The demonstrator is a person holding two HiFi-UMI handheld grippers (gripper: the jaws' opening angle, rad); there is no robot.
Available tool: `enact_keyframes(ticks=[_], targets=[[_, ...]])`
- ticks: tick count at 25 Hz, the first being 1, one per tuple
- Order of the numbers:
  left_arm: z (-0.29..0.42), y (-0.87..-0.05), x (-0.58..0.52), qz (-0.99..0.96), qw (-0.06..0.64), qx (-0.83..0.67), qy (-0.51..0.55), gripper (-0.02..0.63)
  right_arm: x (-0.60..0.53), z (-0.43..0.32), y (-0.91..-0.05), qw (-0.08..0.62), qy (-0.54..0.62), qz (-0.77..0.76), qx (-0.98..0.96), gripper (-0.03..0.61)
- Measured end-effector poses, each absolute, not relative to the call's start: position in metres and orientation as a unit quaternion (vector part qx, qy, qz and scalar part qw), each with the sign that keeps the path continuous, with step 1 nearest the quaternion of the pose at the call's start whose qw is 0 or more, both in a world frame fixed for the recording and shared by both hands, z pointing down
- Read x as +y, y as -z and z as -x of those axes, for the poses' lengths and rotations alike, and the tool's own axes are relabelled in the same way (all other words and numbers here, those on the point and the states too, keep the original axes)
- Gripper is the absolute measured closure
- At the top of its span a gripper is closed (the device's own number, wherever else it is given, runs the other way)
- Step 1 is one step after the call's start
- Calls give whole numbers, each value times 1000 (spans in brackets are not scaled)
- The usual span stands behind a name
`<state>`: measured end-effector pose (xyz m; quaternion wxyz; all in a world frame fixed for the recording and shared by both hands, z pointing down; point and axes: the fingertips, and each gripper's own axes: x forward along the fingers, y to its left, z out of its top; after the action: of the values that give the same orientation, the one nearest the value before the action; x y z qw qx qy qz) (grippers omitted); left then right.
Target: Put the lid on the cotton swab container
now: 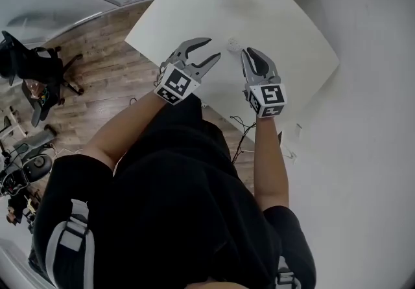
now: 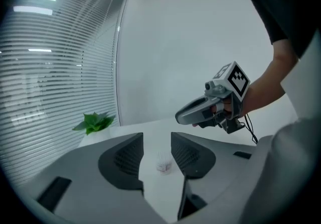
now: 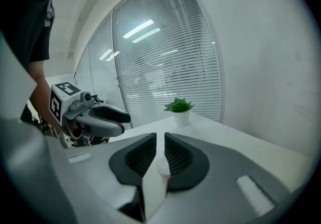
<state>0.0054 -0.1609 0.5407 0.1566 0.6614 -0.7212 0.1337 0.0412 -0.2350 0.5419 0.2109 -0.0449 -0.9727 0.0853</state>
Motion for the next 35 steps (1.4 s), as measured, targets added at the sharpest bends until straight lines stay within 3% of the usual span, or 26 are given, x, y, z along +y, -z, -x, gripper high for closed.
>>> enact_keyframes(ticks=[5, 12, 35], targets=[[-22, -473, -160, -675, 99, -725, -99, 533, -235, -74, -488, 154, -99, 33, -983, 535], [-50, -409, -154, -688, 56, -719, -77, 604, -224, -110, -415, 86, -93, 28, -992, 566], [-59, -329, -158, -695, -3, -717, -55, 606, -222, -134, -337, 17, -28, -12, -999, 568]])
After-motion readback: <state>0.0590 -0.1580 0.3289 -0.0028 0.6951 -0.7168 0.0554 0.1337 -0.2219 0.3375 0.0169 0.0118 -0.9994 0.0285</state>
